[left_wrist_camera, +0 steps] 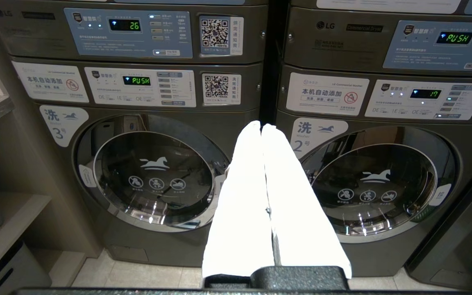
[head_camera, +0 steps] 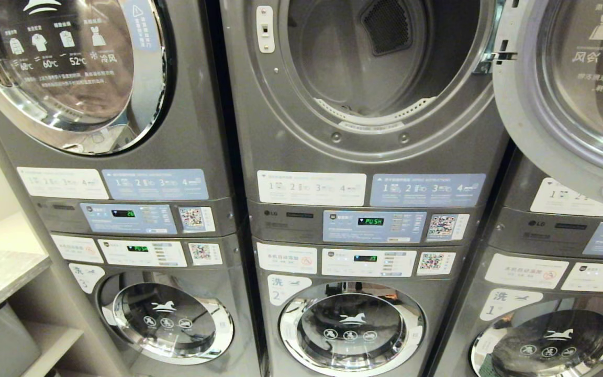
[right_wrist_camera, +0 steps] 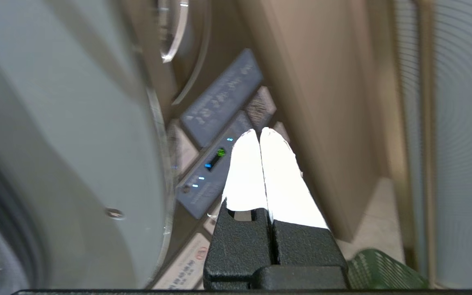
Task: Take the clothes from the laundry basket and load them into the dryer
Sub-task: Close the dryer
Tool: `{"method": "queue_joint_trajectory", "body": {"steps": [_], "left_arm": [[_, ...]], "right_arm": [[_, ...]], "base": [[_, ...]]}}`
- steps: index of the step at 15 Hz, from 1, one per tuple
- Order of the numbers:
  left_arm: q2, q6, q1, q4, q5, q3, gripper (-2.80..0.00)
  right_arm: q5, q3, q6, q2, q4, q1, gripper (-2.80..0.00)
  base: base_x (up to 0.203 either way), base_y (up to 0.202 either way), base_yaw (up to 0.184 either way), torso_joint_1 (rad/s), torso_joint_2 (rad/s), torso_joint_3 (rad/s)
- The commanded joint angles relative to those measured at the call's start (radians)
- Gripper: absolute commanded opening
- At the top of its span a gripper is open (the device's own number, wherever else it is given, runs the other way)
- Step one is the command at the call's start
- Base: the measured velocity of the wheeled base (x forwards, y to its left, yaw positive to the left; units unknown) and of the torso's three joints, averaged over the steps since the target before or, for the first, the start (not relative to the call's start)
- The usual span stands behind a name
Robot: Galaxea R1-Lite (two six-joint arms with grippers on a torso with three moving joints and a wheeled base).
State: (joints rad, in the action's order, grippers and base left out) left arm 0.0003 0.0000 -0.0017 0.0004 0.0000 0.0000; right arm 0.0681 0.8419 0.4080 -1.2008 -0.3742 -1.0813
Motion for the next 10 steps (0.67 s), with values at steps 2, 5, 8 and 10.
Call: {"method": "queue_joint_trajectory", "body": {"steps": [2,5,8,10], "left_arm": [[0.000,0.000,0.000,0.000,0.000,0.000,-2.80],[0.001,0.000,0.000,0.000,0.000,0.000,-2.80],[0.000,0.000,0.000,0.001,0.000,0.000,-2.80],[0.000,0.000,0.000,0.000,0.000,0.000,-2.80]], "right_arm": [[0.055,0.000,0.002,-0.035,-0.044,0.000,-2.80],[0.061,-0.001,0.003,-0.043,-0.054,0.000,-2.80],[0.109,-0.015,0.007,-0.032,-0.054,0.000,-2.80],[0.172,-0.036,0.031,-0.007,-0.055,0.000,-2.80]], "base": [[0.000,0.000,0.000,0.000,0.00,0.000],[0.000,0.000,0.000,0.000,0.00,0.000],[0.000,0.000,0.000,0.000,0.00,0.000],[0.000,0.000,0.000,0.000,0.00,0.000]]}}
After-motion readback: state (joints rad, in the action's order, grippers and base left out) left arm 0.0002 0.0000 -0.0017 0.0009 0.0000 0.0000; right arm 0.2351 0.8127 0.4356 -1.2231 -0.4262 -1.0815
